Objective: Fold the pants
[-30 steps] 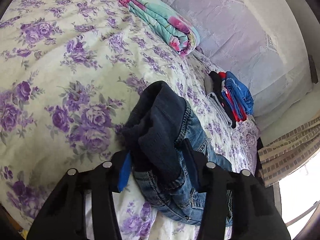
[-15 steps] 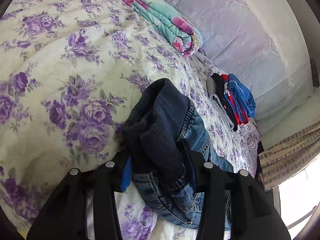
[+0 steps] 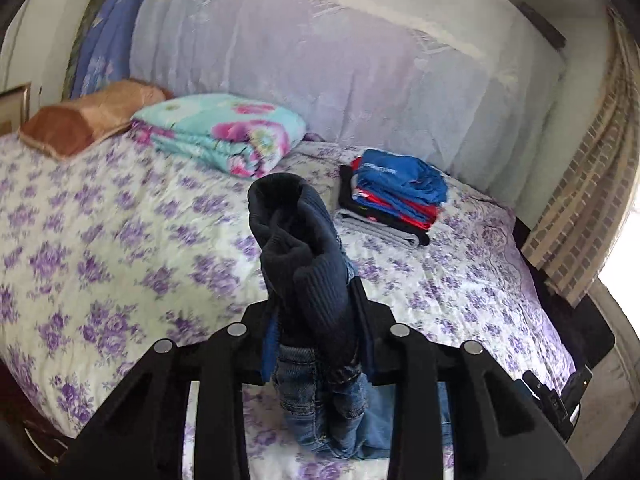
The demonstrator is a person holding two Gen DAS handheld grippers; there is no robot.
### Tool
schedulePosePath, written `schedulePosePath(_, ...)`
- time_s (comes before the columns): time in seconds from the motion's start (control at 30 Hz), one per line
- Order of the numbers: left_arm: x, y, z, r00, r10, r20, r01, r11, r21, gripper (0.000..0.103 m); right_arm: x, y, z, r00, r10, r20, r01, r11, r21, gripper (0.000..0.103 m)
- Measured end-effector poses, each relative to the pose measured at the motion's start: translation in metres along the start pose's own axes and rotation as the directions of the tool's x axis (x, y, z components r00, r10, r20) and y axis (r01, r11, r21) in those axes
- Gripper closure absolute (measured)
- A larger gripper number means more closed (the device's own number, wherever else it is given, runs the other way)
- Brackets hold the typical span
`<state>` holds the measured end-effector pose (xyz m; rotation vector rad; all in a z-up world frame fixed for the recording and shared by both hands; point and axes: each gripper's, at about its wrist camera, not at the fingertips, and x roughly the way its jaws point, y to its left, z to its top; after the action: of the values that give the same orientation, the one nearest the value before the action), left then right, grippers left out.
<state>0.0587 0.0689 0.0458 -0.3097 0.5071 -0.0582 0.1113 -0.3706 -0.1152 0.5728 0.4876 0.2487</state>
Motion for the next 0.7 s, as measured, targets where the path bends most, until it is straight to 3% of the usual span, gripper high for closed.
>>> schedulePosePath(0.13,0.009,-0.087,-0.001,0.996,-0.088,-0.013,0.089,0.978,0.191,0.079,-0.001,-0.003,0.001,1.000,0.028,0.008,-0.028,0.999,0.018,0.004)
schedulePosePath(0.23,0.033,-0.153,-0.030,0.990,-0.125,-0.068,0.141,0.929,0.342,0.079,-0.002,-0.006,0.003,0.999,0.052,0.015,-0.052,0.998,0.031,0.004)
schedulePosePath(0.37,0.072,-0.221,-0.089,0.969,-0.159,-0.190,0.232,0.852,0.469,0.080,-0.008,-0.016,0.006,0.992,0.114,0.049,-0.118,0.990,0.083,0.004)
schedulePosePath(0.5,0.081,-0.262,-0.139,0.964,-0.155,-0.215,0.257,0.749,0.611,0.080,-0.015,-0.031,0.009,0.978,0.176,0.109,-0.192,0.969,0.158,0.004)
schedulePosePath(0.6,0.094,-0.274,-0.170,0.966,-0.121,-0.230,0.249,0.685,0.685,0.079,-0.014,-0.029,0.010,0.979,0.172,0.105,-0.187,0.971,0.150,0.004)
schedulePosePath(0.67,0.103,-0.270,-0.179,0.965,-0.114,-0.238,0.251,0.676,0.693,0.077,-0.013,-0.027,0.010,0.981,0.167,0.098,-0.180,0.973,0.142,0.004)
schedulePosePath(0.7,0.101,-0.269,-0.181,0.963,-0.131,-0.236,0.262,0.666,0.698,0.071,-0.013,-0.027,0.010,0.981,0.169,0.099,-0.182,0.973,0.143,0.004)
